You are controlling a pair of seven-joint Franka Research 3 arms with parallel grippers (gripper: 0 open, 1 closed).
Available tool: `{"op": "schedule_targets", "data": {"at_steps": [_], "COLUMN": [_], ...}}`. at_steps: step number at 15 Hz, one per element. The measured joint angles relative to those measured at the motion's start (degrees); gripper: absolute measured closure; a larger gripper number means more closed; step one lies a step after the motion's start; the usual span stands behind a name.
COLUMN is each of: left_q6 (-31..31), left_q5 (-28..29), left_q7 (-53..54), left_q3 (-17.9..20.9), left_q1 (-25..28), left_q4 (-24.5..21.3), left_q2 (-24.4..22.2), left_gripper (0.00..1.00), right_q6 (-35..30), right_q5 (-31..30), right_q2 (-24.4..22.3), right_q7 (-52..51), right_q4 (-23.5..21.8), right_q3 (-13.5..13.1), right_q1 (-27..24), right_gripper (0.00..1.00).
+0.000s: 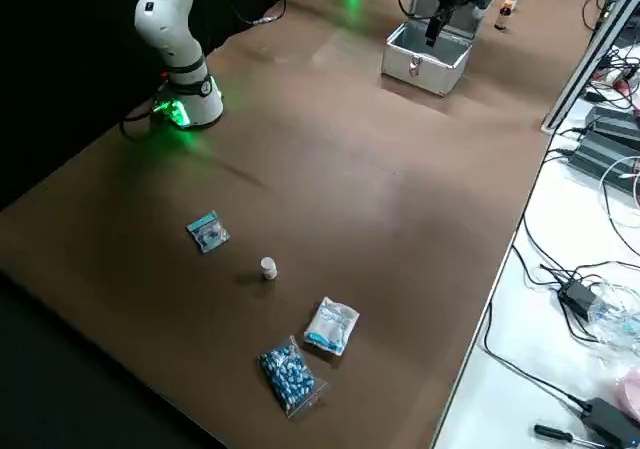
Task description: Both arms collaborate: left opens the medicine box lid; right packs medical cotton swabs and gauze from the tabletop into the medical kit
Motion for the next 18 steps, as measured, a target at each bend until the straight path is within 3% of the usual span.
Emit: {"op": "schedule_targets", "data": {"at_steps": [7,14,18], "left_q6": [0.0,0.0,0.02], "left_q5": [0.0,0.0,0.0], "left_q7": [0.0,0.0,-0.02], "left_q3": [0.01,0.02,0.09], "left_q1": [0.01,0.03,0.07], "left_q4": [-0.12,-0.13,-0.29], "left_q2": [0.0,-0.05,-0.6], "left_gripper": [0.0,0.0,0.0], "right_q6": [-10.6,-13.37,-13.44], "right_q5": [-5.45,-10.85,-15.27], "right_q2": [-9.63,-13.94,-16.22], "right_q7": [-1.6,-1.75,-2.85], "right_q4": [1.42,1.9,-0.42], "right_q3": [-1.36,-2.73,7.14], "right_q1": [-8.85,-10.77,-21.46], "right_gripper": [0.0,0.0,0.0]}}
